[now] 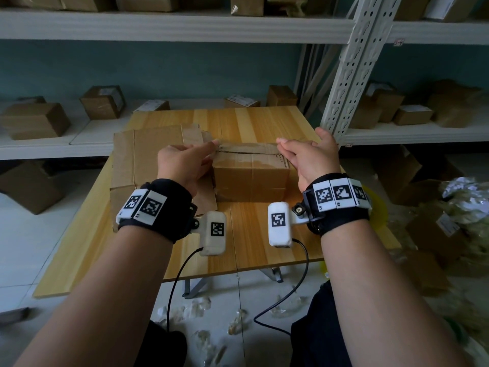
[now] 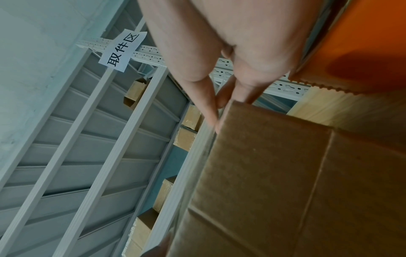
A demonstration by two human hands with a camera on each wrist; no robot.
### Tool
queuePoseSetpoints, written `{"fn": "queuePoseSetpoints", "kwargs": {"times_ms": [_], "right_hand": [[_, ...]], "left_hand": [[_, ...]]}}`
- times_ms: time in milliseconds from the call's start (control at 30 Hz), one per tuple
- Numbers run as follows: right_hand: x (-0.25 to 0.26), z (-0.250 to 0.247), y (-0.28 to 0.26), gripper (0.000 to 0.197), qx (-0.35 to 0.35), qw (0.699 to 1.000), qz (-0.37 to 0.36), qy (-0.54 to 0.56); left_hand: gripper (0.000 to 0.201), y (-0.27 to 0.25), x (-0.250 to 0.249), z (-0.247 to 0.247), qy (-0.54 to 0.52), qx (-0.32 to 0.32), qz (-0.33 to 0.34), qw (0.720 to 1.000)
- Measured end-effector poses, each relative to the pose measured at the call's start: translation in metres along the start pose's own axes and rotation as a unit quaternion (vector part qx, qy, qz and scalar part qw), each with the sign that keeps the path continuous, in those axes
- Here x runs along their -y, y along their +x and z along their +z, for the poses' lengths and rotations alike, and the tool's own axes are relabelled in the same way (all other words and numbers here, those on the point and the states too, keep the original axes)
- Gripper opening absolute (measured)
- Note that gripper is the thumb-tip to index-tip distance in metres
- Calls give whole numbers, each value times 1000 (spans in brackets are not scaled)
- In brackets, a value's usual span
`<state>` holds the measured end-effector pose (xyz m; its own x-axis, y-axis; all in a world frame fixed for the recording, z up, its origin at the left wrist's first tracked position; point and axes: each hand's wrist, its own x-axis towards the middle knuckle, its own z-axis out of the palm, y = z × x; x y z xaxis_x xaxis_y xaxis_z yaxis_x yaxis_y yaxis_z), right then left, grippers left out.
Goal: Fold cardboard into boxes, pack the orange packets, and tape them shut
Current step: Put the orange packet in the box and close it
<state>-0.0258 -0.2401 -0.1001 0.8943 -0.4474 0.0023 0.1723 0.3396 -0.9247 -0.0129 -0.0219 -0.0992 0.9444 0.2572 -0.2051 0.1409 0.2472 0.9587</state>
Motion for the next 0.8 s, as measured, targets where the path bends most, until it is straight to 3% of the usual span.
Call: {"fn": "queuePoseSetpoints", "kwargs": {"times_ms": [200,367,800], "right_hand": [[-1,1,-1,100,-5,1000,-2,1],[0,1,-3,101,-4,1000,-10,2],[-7,2,-2,109,-21,999,-28,-9]], "left_hand": [[46,3,1,-1,-11,-7,-10,1000],[30,4,2,-3,-25,-6,-38,999],[20,3,15,0,152,10,23,988]]}}
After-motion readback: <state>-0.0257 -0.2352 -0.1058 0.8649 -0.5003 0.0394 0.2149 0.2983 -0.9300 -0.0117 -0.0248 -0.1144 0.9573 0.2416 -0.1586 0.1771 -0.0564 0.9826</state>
